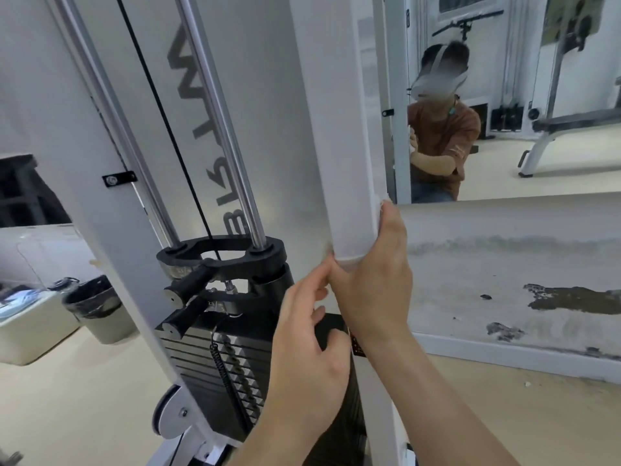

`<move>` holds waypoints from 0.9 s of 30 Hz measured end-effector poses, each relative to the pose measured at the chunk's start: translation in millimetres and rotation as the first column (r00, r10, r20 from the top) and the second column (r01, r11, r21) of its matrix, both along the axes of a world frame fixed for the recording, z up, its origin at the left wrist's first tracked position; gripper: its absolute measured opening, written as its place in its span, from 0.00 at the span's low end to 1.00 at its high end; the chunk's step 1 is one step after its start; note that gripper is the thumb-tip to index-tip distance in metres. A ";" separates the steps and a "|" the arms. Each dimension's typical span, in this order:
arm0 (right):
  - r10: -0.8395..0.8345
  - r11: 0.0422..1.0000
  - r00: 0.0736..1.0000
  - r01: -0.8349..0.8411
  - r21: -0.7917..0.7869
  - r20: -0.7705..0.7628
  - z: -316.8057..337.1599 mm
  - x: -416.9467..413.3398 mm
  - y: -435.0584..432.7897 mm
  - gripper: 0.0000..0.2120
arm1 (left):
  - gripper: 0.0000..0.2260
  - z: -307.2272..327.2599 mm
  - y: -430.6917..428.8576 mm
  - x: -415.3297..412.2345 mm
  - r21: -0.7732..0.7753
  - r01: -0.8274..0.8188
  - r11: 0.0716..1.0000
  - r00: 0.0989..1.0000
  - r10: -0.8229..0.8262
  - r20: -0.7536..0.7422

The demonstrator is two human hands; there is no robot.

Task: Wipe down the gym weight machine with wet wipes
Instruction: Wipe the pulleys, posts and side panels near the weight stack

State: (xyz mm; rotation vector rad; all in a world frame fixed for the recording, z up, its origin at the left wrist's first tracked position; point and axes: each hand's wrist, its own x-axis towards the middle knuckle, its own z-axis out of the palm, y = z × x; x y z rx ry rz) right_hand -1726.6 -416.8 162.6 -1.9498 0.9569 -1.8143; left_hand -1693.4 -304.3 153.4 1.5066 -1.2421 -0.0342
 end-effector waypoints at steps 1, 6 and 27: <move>0.003 0.998 1.000 -0.004 -0.056 -0.012 5.5 -2.3 -4.5 0.42 | 0.30 3.0 0.8 -3.0 -0.008 0.020 1.000 0.999 -0.020 0.025; 0.113 0.985 0.993 -0.116 -0.124 -0.034 -9.3 -12.0 -16.8 0.35 | 0.27 12.0 -0.4 -8.4 -0.007 0.064 0.998 0.979 -0.061 0.194; 0.147 0.989 0.987 -0.148 -0.014 -0.057 65.2 -11.5 -8.0 0.37 | 0.07 118.7 -20.5 -1.8 -0.004 -0.008 1.000 0.997 0.008 0.080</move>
